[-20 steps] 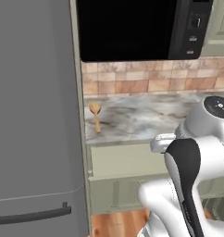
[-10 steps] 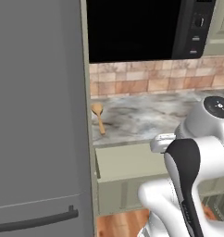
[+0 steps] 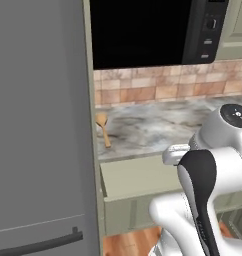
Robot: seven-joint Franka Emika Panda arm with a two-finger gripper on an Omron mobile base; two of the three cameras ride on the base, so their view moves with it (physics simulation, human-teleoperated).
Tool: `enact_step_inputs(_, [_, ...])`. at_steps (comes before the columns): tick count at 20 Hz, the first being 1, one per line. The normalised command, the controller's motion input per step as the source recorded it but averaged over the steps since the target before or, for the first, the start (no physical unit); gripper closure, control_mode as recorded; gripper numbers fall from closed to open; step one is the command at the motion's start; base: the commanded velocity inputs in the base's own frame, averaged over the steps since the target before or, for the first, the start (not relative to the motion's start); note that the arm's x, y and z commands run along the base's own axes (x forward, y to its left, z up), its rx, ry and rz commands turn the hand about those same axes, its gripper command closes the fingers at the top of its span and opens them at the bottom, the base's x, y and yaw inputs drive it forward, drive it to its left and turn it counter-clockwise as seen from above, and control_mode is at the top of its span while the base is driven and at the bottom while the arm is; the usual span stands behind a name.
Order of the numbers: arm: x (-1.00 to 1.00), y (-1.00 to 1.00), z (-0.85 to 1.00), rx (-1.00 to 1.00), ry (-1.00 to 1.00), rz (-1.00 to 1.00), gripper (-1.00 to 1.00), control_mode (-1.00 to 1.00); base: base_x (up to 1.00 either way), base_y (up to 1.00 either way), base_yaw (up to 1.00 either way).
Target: Organize the utensils by type. Pick up the wooden spoons from the counter and place them in the open cabinet. Then pick up the metallic utensils from the counter and place them in the open drawer.
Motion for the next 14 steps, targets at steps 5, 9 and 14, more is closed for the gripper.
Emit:
enact_step_inputs(5, [0.0,0.0,0.0,0.0,0.0,0.0,-1.0,1.0,0.26,0.07,-0.05])
enact_step_inputs(9, [0.07,0.01,0.05,0.0,-0.01,-0.01,-1.0,-1.0,0.15,0.04,-0.03])
enact_step_inputs(14, [0.39,0.02,0.26,0.0,-0.04,-0.01,-1.0,-1.0,0.0,0.0,0.0])
